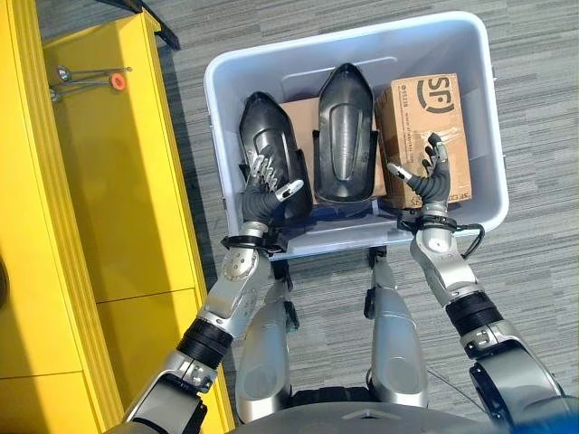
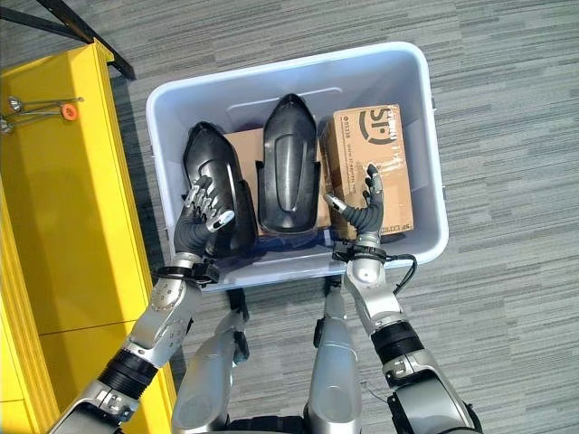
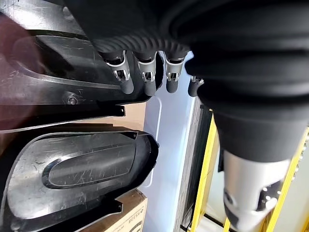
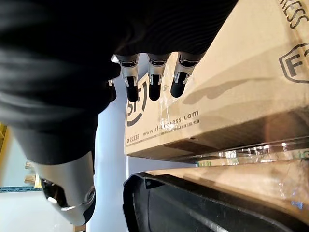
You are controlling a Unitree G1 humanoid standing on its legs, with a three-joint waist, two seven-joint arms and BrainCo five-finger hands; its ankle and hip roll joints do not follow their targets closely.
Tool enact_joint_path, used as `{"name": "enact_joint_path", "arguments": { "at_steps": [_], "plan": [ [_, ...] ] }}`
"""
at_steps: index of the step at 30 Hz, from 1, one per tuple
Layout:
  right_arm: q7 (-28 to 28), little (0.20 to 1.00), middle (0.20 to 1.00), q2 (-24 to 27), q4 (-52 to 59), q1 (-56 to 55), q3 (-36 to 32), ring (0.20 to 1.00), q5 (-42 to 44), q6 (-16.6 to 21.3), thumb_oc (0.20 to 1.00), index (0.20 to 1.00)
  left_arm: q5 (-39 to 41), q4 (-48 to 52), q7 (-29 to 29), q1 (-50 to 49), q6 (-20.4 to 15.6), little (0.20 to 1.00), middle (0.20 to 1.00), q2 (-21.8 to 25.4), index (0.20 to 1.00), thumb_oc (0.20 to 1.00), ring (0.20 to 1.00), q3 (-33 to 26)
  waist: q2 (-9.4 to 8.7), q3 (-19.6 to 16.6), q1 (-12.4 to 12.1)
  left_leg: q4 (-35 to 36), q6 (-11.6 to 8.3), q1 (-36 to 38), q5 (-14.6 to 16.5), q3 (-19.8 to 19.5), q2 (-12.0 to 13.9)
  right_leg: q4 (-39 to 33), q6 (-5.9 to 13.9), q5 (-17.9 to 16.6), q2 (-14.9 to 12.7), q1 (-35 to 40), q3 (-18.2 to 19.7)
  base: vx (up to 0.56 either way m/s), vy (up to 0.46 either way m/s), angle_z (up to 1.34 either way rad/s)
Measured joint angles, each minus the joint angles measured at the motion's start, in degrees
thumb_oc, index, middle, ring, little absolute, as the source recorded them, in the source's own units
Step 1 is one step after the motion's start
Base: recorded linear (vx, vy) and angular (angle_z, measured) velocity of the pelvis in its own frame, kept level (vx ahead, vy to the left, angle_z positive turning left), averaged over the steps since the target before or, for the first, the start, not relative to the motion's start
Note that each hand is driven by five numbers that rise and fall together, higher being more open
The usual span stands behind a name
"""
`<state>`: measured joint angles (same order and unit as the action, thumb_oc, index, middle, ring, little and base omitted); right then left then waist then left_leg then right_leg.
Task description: Move parts from the plastic box to the shelf.
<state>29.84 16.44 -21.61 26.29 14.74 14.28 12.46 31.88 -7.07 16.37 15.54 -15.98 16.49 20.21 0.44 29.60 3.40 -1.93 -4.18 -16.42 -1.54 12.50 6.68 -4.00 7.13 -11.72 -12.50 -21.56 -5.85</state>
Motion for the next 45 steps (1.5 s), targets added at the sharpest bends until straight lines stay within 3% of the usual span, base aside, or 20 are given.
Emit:
{"name": "enact_joint_path", "arguments": {
  "at_steps": [7,14,20,22,28,45],
  "plan": [
    [-2.5,1.0,1.0,-0.1,11.6,-1.6,3.7,1.0,-0.4,0.5,1.0,1.0,-0.1,0.0,0.3,0.0,0.0,1.0,1.0,-0.2,1.0,1.0,1.0,0.0,0.02,0.0,0.1,-0.1,-0.24,-0.6,-0.2,-0.1,0.2,0.0,-0.21,-0.2,0.3,-0.5,0.0,0.0,0.0,0.0],
    [-3.2,1.0,1.0,0.3,11.0,-1.0,5.1,1.0,-4.5,0.5,1.0,1.0,-0.1,0.0,0.3,0.1,0.0,1.0,1.0,-0.3,1.0,1.0,1.0,0.0,0.02,0.0,0.0,-0.1,-0.32,-0.7,-0.2,-0.2,0.3,0.1,-0.25,-0.2,0.3,-0.6,0.0,0.0,0.0,0.0],
    [-2.9,1.0,1.0,-0.1,6.6,-0.8,5.0,1.0,-4.4,0.5,1.0,1.0,-0.1,0.0,1.6,0.2,0.0,1.0,1.0,-0.4,1.0,1.0,1.0,0.0,0.02,0.0,-0.1,-0.1,-0.31,-1.0,-0.3,-0.3,0.3,0.1,-0.25,-0.2,0.3,-0.8,-0.1,0.0,0.0,0.0],
    [-2.3,1.0,1.0,-0.9,0.3,1.5,4.9,1.0,-4.3,0.4,1.0,1.0,-0.1,0.0,1.8,0.4,-0.1,1.0,1.0,-0.5,1.0,1.0,1.0,0.1,0.18,0.1,-0.4,-0.2,-0.3,-1.7,-0.4,-0.4,0.2,0.1,-0.32,-0.2,0.3,-1.5,-0.1,0.0,0.0,0.0],
    [-0.4,1.0,1.0,-2.2,-10.2,6.9,1.9,1.0,-0.6,0.4,1.0,1.0,0.0,0.0,2.3,1.2,-0.5,1.0,1.0,-0.4,1.0,1.0,1.0,0.4,2.03,1.0,-1.8,-0.1,-0.13,-2.5,-1.0,-0.6,0.0,0.4,-0.46,-0.4,0.2,-2.2,-0.4,-0.02,0.005,0.03],
    [-0.4,1.0,1.0,-2.2,-27.4,17.5,2.2,1.0,4.7,0.3,1.0,1.0,0.1,0.0,2.2,1.7,-0.7,1.0,1.0,-0.4,1.0,1.0,1.0,2.3,2.27,1.0,-3.1,0.0,-0.16,-5.4,-1.7,-0.6,0.0,1.0,-0.69,-0.7,0.2,-5.6,-0.4,0.0,0.001,0.0]
  ]
}}
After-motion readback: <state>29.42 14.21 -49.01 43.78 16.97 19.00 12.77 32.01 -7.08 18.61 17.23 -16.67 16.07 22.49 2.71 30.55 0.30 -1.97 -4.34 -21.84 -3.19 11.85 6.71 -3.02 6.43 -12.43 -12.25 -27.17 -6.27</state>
